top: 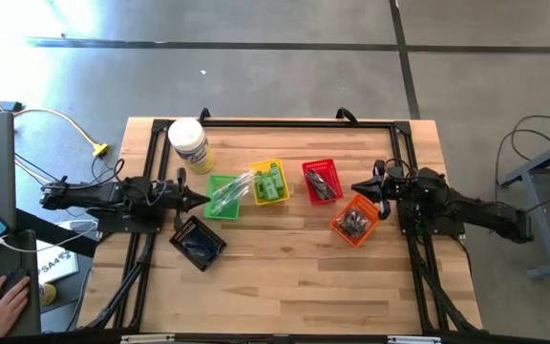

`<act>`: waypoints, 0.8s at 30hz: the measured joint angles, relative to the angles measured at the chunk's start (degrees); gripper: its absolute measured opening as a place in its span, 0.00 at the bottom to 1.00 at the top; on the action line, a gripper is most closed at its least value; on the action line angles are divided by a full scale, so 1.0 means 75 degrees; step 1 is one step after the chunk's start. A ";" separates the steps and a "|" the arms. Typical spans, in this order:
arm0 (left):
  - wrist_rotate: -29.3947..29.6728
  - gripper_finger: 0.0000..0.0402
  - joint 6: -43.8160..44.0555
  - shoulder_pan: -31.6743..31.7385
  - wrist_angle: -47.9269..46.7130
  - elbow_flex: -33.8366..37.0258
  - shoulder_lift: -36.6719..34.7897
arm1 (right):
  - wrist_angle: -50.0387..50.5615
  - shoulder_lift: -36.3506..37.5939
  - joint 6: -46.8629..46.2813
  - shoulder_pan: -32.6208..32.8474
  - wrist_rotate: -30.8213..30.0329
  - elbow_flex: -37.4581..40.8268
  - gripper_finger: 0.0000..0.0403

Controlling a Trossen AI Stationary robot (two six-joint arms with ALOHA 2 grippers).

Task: Pick & Place Travel size toiletries
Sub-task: Return to Home Position

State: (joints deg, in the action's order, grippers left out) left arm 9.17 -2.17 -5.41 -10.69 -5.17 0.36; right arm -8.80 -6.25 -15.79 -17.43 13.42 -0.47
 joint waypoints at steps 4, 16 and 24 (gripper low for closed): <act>0.0003 0.00 0.0231 0.0000 -0.0097 0.0006 -0.0002 | 0.0547 0.0503 -0.0001 0.0000 -0.0149 0.0000 0.01; -0.0050 0.00 0.0292 0.0000 -0.0225 0.0009 0.0001 | 0.0743 0.0783 0.0076 0.0003 -0.0199 0.0003 0.01; -0.0184 0.00 0.0525 0.0003 -0.0423 -0.0026 0.0001 | 0.0875 0.0757 0.0079 0.0006 -0.0780 0.0006 0.01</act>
State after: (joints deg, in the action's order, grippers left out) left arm 7.79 1.76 -5.39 -13.86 -5.36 0.36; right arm -2.23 -0.58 -15.20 -17.39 7.57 -0.43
